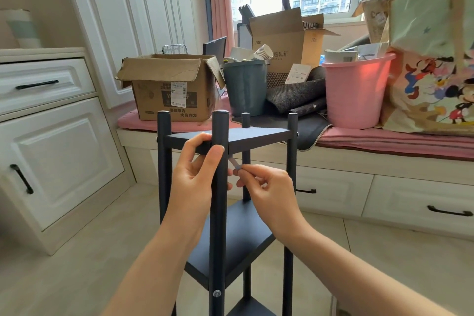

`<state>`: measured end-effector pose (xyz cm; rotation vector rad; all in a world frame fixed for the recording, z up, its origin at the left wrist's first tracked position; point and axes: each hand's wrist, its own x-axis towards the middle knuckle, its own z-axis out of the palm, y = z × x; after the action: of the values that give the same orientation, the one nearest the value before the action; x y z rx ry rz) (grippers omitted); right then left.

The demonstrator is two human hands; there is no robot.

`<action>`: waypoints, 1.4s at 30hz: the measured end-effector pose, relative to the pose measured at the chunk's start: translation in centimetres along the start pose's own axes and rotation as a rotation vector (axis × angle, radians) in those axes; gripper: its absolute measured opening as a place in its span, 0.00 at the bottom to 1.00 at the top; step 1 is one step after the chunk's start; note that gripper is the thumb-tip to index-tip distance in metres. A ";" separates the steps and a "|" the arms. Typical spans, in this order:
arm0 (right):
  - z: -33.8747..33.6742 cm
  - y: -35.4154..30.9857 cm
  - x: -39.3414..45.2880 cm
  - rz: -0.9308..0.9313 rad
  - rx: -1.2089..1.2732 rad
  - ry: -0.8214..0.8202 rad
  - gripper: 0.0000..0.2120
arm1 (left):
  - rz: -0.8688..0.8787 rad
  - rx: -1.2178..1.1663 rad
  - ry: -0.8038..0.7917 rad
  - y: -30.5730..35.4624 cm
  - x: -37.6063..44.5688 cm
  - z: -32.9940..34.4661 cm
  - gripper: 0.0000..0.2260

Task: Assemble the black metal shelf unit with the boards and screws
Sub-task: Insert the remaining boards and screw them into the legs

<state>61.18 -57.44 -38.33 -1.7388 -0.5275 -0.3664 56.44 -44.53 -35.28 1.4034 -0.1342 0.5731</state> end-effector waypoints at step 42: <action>4.4 1.0 1.3 -0.075 0.033 0.071 0.08 | -0.014 -0.086 0.041 0.0 0.4 -0.3 0.13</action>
<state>62.62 -53.10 -39.50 -1.6714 -0.5460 -0.4685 56.71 -44.13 -35.21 1.3076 -0.1153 0.5778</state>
